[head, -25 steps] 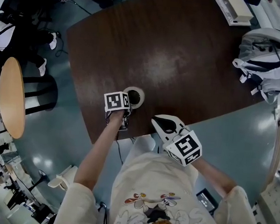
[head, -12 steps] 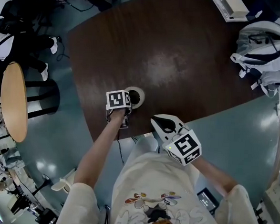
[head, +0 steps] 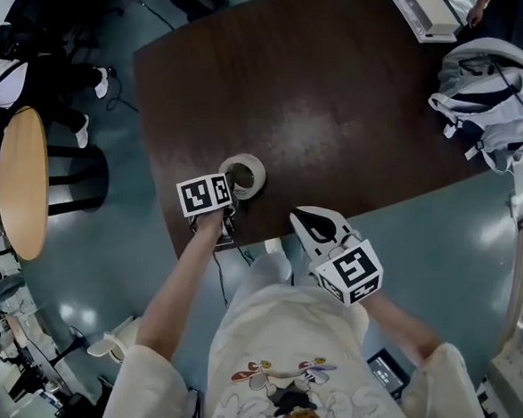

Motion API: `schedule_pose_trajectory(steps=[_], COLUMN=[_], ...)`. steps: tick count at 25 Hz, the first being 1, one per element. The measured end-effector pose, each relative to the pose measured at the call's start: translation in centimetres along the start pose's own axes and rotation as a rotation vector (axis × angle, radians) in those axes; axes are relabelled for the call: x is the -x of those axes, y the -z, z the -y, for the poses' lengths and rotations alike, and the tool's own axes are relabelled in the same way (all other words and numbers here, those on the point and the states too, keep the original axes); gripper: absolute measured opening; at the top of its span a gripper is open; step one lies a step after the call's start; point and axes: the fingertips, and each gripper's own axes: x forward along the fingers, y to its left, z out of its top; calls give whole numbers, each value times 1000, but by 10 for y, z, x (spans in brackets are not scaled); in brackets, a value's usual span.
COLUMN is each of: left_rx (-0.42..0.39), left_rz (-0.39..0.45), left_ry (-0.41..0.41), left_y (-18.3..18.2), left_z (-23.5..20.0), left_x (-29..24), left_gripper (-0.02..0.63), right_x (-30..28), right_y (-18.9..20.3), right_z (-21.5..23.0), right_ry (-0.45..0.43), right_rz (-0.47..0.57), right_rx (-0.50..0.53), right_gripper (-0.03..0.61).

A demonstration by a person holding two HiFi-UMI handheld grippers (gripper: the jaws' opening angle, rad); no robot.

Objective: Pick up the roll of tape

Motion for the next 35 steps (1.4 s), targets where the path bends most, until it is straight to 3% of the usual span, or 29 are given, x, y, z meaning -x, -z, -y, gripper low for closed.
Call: schedule_pose_trajectory(steps=[8,15,21,28,35], left_rx=[-27,-251,-311,-341,-322], left_rz=[258,514,690,810,890], left_ry=[106,79,64,18,-24], left_y=[13,27,45,91,131], left_z=[-18,-16,-11,3,39], left_x=[118,226,292,352,384], left_gripper=[84,84,84,84,84], right_x=[9,30,41,73,115], right_y=[0,10,14,24,35], right_z=[-73,-122,-143,-170,-170], right_ry=[99,172,174,135,90], right_rz=[76,85,77,85,125], right_rx=[53,124,157,192,211], right_gripper=[5,5,5,5,5])
